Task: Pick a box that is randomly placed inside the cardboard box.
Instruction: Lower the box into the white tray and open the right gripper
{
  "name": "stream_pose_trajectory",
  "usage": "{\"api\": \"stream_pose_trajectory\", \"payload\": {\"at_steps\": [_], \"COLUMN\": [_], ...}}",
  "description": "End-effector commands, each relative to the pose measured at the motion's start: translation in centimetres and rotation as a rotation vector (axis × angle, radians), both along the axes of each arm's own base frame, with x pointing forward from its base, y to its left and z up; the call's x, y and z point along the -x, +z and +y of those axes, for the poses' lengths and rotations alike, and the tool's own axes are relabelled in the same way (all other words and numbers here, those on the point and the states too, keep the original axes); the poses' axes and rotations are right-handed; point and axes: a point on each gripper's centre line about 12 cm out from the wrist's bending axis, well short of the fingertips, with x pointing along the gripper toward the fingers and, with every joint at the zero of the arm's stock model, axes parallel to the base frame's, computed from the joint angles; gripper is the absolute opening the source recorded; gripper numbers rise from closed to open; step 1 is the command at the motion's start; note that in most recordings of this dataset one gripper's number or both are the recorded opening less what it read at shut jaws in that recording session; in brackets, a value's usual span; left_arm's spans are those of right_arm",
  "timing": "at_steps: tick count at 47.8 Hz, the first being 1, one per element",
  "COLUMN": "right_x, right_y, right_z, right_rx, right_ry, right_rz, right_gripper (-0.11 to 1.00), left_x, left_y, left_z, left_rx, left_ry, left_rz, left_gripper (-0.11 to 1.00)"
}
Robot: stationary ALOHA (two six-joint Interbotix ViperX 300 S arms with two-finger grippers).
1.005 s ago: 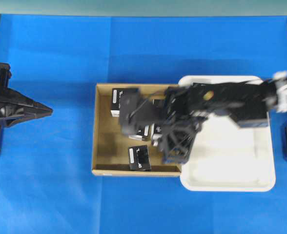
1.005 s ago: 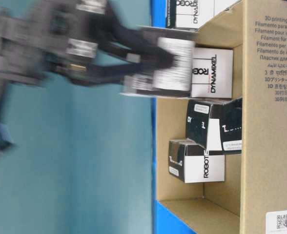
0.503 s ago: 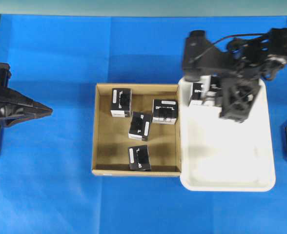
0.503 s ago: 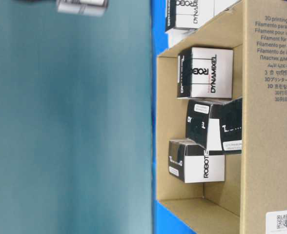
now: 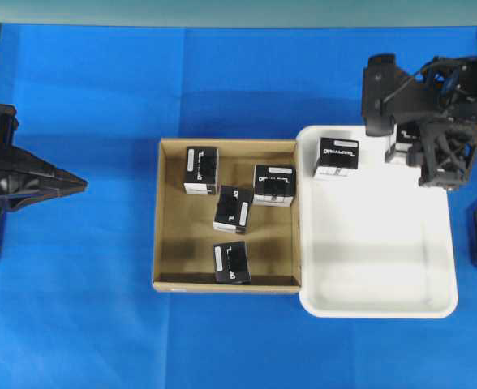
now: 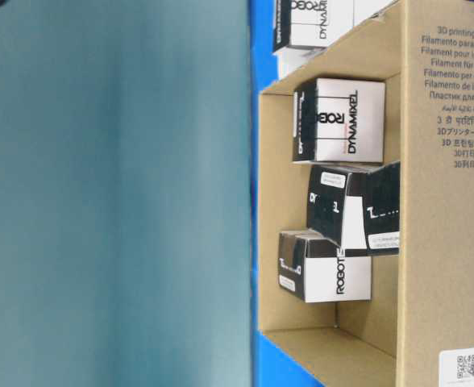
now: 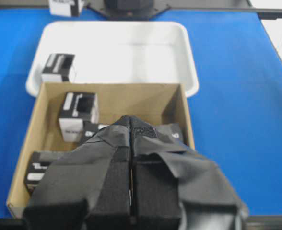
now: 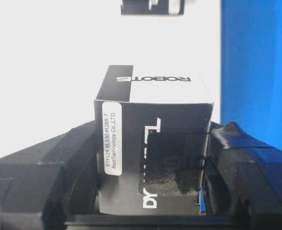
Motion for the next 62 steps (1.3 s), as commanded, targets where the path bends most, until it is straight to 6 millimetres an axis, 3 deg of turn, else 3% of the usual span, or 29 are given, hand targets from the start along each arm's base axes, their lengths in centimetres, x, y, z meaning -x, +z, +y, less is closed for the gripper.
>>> {"api": "stream_pose_trajectory", "payload": {"at_steps": [1,22,38,62], "right_x": [0.1,0.2,-0.3,-0.7], "right_y": [-0.9,-6.2,-8.8,-9.3], "right_z": [0.0,-0.4,-0.7,-1.1], "right_rx": [0.007,0.043,0.017,0.019], "right_ry": [0.007,0.010,0.009,-0.008], "right_rz": [-0.010,-0.067,-0.003,-0.012], "right_gripper": [0.60,0.60,0.60,0.62], "left_x": [-0.2,-0.2,-0.3,-0.4], "left_y": [1.2,1.3,1.4,1.5], "left_z": [0.0,0.0,0.0,0.0], "left_rx": [0.000,0.000,-0.001,-0.003], "left_ry": [-0.001,-0.002,-0.002,-0.002], "left_rz": [-0.032,-0.034,-0.038,-0.038], "left_gripper": [-0.07,-0.07,-0.07,-0.07]}}
